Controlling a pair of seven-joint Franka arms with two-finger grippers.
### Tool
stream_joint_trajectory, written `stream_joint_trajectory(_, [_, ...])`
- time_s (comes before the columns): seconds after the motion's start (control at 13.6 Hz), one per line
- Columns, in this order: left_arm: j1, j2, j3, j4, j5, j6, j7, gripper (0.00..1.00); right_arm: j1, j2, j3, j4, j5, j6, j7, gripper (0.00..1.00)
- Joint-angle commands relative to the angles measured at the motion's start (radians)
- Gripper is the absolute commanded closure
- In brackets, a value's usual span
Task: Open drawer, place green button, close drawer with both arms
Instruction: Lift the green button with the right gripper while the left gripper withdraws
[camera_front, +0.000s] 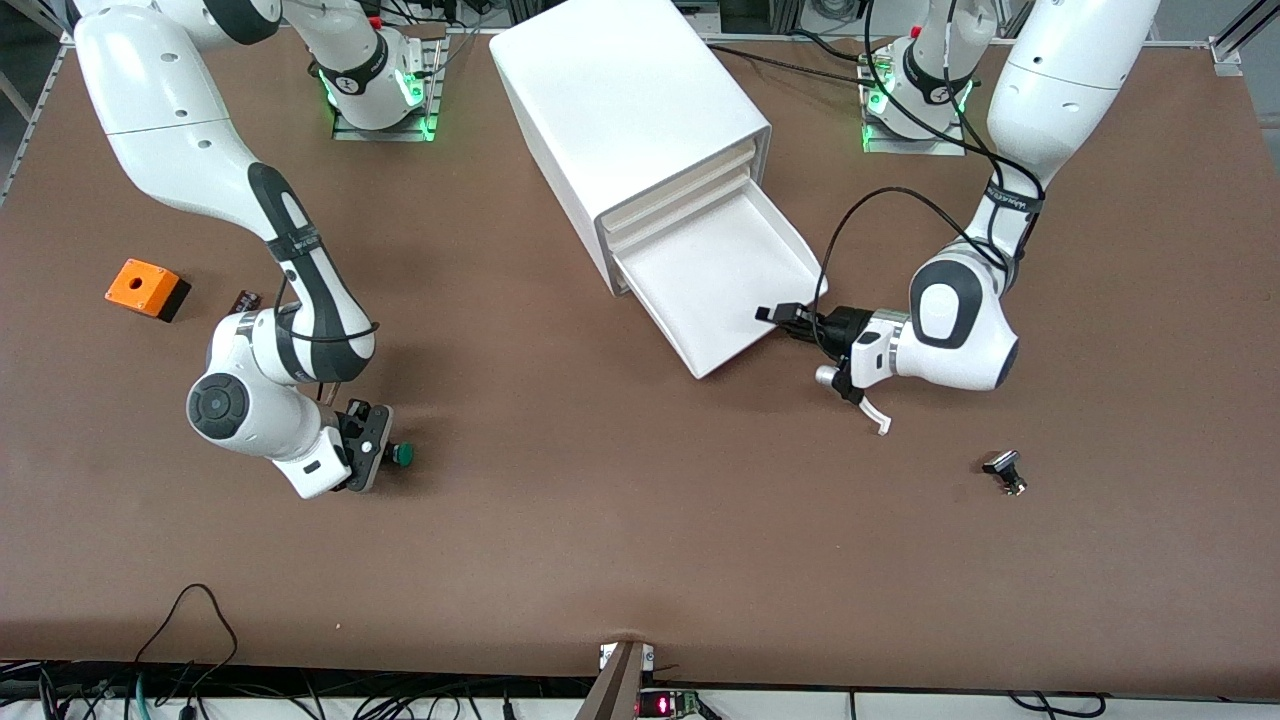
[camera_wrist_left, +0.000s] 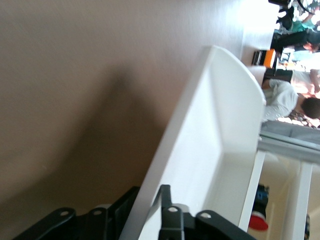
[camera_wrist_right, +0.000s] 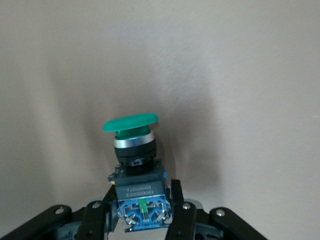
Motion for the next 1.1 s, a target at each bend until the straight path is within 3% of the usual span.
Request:
stream_joint_trajectory(0.0, [0.018, -0.06, 0.009, 0.01, 0.012, 0.062, -0.025, 0.0, 0.002, -0.028, 0.006, 0.057, 0.041, -0.02, -0.018, 0.66])
stream_joint_trajectory(0.29, [0.058, -0.104, 0.012, 0.048, 0.034, 0.072, -0.022, 0.0, 0.027, -0.075, 0.006, 0.146, 0.099, -0.101, 0.023, 0.66])
stream_joint_trajectory(0.44, [0.148, -0.187, 0.018, 0.05, 0.092, 0.104, -0.019, 0.0, 0.053, -0.076, 0.006, 0.218, 0.096, -0.161, 0.095, 0.66])
stream_joint_trajectory(0.59, [0.162, -0.259, 0.021, 0.047, 0.139, 0.13, -0.022, 0.0, 0.089, -0.076, 0.004, 0.274, 0.092, -0.198, 0.141, 0.66])
stream_joint_trajectory(0.73, [0.181, -0.355, 0.021, 0.053, 0.359, 0.128, -0.036, 0.0, 0.113, -0.076, 0.007, 0.307, 0.099, -0.209, 0.149, 0.66])
stream_joint_trajectory(1.03, [0.185, -0.484, 0.035, 0.106, 0.72, 0.041, -0.118, 0.0, 0.145, -0.076, 0.083, 0.34, 0.105, -0.22, 0.154, 0.66])
